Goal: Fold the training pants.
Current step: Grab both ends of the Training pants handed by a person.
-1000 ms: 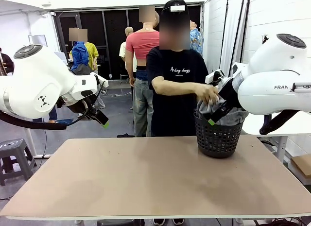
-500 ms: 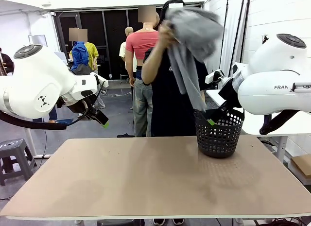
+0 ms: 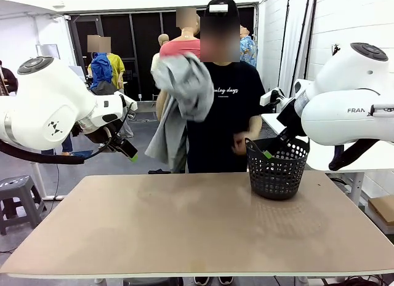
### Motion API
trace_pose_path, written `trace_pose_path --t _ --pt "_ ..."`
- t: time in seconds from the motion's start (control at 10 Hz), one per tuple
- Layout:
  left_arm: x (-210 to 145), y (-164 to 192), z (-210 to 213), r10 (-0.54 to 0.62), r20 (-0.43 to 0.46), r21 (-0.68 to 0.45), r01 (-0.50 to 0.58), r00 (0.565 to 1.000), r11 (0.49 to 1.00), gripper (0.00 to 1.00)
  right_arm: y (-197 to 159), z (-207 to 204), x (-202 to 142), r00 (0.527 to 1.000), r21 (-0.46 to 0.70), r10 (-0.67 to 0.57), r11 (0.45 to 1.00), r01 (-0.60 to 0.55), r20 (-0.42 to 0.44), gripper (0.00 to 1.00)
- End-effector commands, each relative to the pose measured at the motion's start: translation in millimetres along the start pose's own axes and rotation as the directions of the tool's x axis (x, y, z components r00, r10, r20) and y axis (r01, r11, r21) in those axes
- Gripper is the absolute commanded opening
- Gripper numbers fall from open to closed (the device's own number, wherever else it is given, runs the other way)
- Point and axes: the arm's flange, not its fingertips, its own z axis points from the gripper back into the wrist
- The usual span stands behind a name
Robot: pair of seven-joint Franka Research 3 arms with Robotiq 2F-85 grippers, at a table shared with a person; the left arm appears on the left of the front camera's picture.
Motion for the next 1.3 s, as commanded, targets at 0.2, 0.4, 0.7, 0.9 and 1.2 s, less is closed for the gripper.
trace_pose_path --t 0.2,0.4,0.7,0.9,1.2 --pt "0.3 0.0 0.5 -0.009 0.009 0.001 0.009 1.000 1.000 1.00 -0.4 -0.1 -0.2 1.000 0.000 -0.001 1.000 0.001 0.000 1.00" --pt "0.3 0.0 0.5 -0.009 0.009 0.001 0.009 1.000 1.000 1.00 -0.4 -0.1 -0.2 1.000 0.000 -0.001 1.000 0.001 0.000 1.00" --pt "0.3 0.0 0.5 -0.009 0.009 0.001 0.009 1.000 1.000 1.00 -0.4 -0.1 -0.2 1.000 0.000 -0.001 1.000 0.001 0.000 1.00" --pt "0.3 0.0 0.5 -0.009 0.009 0.001 0.009 1.000 1.000 1.00 -0.4 -0.1 -0.2 1.000 0.000 -0.001 1.000 0.001 0.000 1.00" --pt "0.3 0.0 0.5 -0.009 0.009 0.001 0.009 1.000 1.000 1.00 -0.4 -0.1 -0.2 1.000 0.000 -0.001 1.000 0.001 0.000 1.00"
